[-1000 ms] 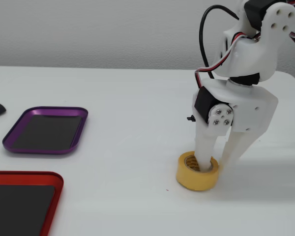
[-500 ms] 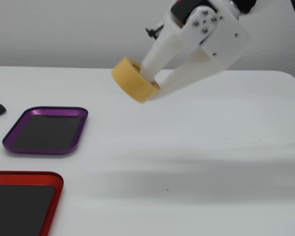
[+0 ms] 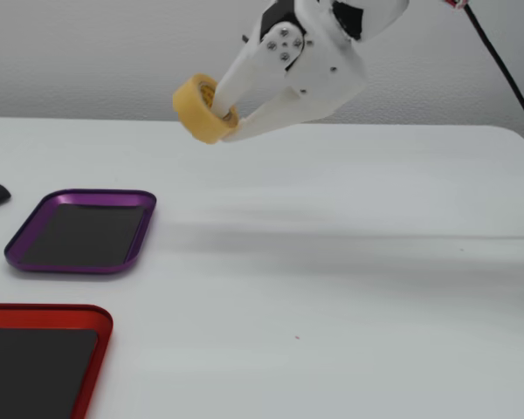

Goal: Grasp a tape and put it in the right purple dish.

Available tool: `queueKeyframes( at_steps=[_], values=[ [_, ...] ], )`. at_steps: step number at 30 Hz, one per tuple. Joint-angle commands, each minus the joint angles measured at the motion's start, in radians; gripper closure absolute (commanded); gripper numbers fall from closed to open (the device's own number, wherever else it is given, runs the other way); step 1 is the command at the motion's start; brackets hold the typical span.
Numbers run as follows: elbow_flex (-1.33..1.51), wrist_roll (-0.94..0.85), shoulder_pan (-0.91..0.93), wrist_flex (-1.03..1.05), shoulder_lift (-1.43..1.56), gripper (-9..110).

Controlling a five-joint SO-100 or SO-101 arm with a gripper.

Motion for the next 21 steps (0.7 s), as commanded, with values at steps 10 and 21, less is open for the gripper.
queueKeyframes(
  at_steps=[10,21],
  values=[
    [-0.342,0.095,-0.058,-0.025,-0.387,102],
    [-0.439,0.084,-0.071,-0.023,-0.485,102]
  ],
)
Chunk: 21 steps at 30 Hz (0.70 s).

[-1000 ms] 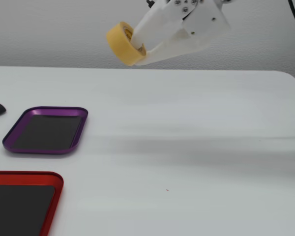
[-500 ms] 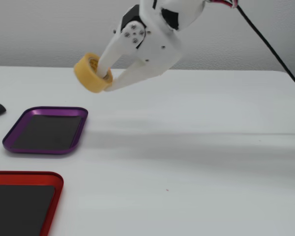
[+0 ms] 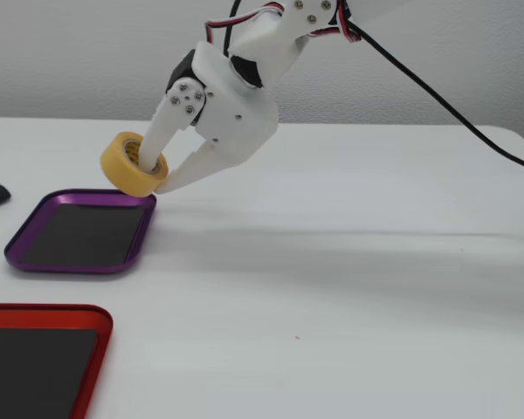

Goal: Grasp a tape and put it in the right purple dish.

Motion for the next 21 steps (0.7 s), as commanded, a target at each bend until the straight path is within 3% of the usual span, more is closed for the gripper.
queueKeyframes(
  at_steps=[1,7,16,21],
  values=[
    [-0.051,-0.005,-0.012,-0.014,0.012,102],
    [-0.054,-0.005,-0.012,-0.014,0.012,101],
    [-0.043,-0.006,-0.012,-0.012,0.012,91],
    [-0.058,0.003,-0.012,0.112,0.017,90]
  ],
)
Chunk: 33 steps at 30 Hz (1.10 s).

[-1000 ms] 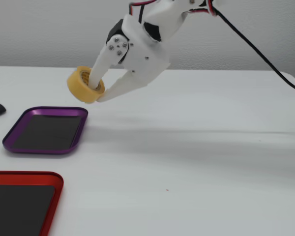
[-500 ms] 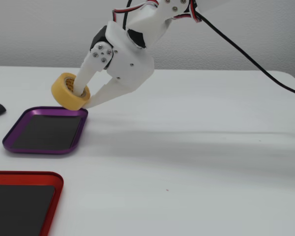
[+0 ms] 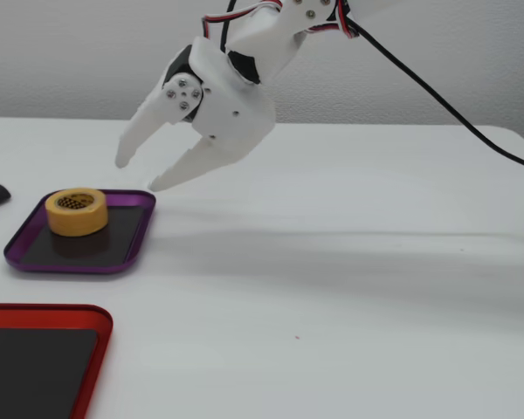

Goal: Grasp a tape and put it in the right purple dish.

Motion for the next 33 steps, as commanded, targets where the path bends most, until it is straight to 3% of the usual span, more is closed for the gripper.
queueKeyframes(
  at_steps=[1,7,16,22,33],
  values=[
    [-0.057,0.003,-0.006,0.097,0.025,89],
    [-0.126,0.021,-0.005,0.408,0.193,81],
    [-0.018,0.249,0.003,0.670,0.683,81],
    [0.325,0.422,-0.009,0.706,1.140,81],
    [1.092,0.423,-0.008,0.703,1.905,81]
  ],
)
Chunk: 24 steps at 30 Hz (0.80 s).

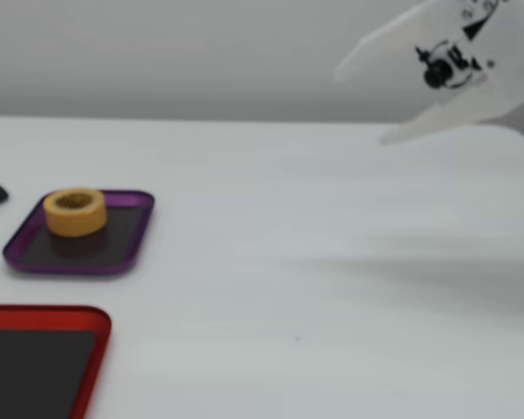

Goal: Grasp a tape and put it in the right purple dish.

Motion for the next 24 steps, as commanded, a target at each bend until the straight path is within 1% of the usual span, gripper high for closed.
queueKeyframes(
  at_steps=[1,4,9,13,15,18,20,24],
  values=[
    [0.187,0.002,-0.002,0.005,0.227,81],
    [0.296,0.002,-0.002,0.009,0.328,81],
    [0.391,0.002,-0.003,0.011,0.264,82],
    [0.439,0.014,-0.003,0.066,0.261,83],
    [0.439,0.014,-0.003,0.092,0.261,88],
    [0.439,0.014,-0.003,0.101,0.261,103],
    [0.439,0.014,-0.003,0.101,0.261,101],
    [0.439,0.012,0.008,0.112,0.262,102]
  ],
)
